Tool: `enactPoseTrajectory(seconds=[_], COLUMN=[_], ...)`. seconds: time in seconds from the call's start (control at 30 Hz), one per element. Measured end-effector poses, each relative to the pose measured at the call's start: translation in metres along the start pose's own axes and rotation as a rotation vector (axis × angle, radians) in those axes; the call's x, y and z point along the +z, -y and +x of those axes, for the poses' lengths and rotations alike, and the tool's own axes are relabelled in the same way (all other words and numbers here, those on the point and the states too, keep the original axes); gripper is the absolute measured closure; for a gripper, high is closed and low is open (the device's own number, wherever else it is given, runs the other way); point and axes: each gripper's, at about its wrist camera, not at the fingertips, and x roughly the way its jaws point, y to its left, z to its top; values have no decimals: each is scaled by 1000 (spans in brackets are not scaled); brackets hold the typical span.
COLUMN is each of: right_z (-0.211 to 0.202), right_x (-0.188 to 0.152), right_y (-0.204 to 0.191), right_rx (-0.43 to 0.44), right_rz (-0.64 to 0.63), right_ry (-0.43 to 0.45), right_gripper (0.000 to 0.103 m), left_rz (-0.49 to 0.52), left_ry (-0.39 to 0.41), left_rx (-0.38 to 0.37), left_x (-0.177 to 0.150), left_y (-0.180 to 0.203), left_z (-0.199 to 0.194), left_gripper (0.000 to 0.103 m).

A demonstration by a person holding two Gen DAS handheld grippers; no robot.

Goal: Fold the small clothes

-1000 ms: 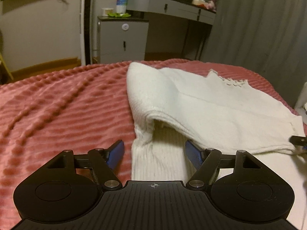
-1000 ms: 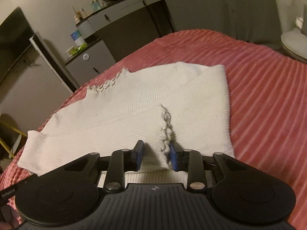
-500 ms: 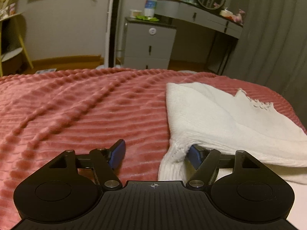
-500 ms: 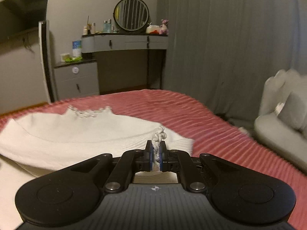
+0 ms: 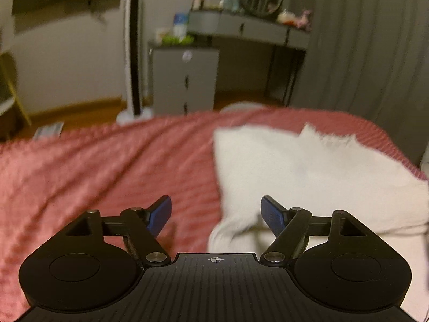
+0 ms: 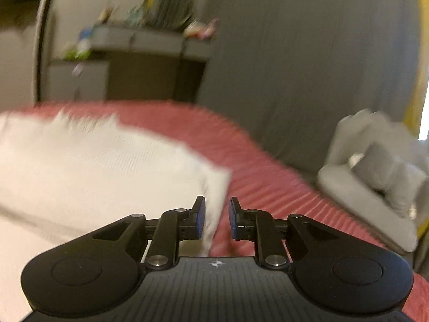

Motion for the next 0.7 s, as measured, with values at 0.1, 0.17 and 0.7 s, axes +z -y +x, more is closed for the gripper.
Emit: enactPoseTrajectory(seconds=[0.1,0.17,0.7], right_z=[-7,-6,39], right_x=[10,14,-17], right_y=[-23,-45,-25], right_rx=[112,204,171], right_rz=[-19,-45,45], right_ry=[31,27,-20], right_gripper=[86,86,85], left_rz=[-11,0,129], left_ry=[58,34,-11], left_rx=[-18,-56,3], left_x=[12,16,-13], left_y=[18,33,64], left_z=[1,15,86], left_gripper=[20,19,8])
